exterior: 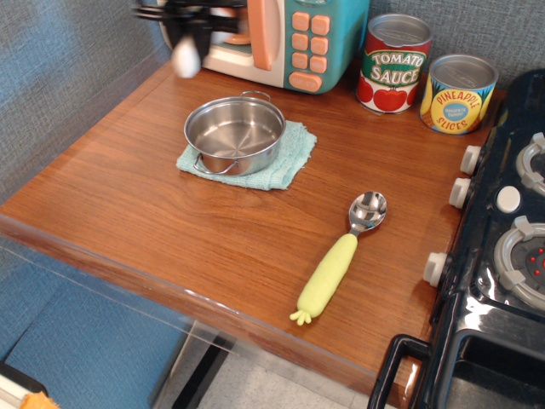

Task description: Move the mushroom to the right of the pot

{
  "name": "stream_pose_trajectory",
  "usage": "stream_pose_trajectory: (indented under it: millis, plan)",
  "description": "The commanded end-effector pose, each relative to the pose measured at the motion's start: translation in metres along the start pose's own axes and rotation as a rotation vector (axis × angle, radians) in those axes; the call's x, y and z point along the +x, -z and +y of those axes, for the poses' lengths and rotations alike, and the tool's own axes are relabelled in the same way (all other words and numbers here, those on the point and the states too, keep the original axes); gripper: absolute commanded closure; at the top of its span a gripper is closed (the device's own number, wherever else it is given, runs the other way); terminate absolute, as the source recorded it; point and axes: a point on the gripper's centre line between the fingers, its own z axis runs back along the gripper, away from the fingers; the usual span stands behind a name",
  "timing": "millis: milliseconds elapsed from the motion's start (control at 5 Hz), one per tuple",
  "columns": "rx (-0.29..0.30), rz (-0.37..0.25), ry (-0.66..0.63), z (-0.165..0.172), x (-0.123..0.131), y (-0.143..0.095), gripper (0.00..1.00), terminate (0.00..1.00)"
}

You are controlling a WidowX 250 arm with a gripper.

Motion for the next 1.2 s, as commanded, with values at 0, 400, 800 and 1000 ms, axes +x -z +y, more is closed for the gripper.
stream_pose_trajectory:
  millis: [0,400,800,1000]
  plan:
    - [-0.098,-0.057,0.249,-0.09,-0.008,-0.021,1.0,0.0]
    - [-0.081,0.03,0.343,-0.179,-0.03,0.016,1.0,0.0]
    - [-0.097,0.084,0.377,-0.187,-0.031,0.035,0.0,0.0]
    - [-0.082,0.064,0.388,-0.186,-0.031,0.022,0.0,0.0]
